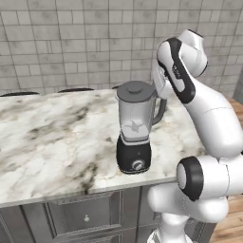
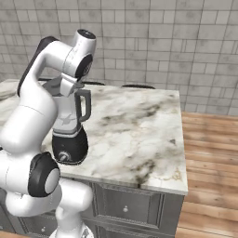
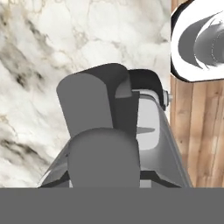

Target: Close the lid blender by securely placing the lid on top.

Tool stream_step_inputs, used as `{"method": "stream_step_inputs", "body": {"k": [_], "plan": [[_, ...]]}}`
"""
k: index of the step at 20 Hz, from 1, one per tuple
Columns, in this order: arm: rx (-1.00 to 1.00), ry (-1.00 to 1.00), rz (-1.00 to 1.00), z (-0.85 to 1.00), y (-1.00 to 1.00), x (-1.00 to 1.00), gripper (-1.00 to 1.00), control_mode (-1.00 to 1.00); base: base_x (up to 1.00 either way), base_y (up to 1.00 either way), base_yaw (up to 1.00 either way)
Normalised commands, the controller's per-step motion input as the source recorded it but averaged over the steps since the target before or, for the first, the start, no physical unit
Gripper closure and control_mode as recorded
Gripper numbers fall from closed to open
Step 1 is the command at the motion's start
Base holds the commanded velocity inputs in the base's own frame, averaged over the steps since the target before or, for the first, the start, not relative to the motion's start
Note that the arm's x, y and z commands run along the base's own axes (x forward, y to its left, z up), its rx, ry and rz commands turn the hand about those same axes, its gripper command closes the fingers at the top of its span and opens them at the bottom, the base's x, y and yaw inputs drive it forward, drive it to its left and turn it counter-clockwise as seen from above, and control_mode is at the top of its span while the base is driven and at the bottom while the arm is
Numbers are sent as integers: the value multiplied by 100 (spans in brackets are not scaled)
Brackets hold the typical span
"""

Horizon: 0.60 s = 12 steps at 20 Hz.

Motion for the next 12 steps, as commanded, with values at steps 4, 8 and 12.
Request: {"method": "stream_step_inputs", "body": {"k": [4, 8, 12], "plan": [[-4, 20, 0, -24, 13, 14, 100, -100, 0, 0, 0], [-4, 0, 0, -34, 17, 1, -100, -100, 0, 0, 0], [-2, -12, 0, -27, 16, -7, -100, -100, 0, 0, 0]]}}
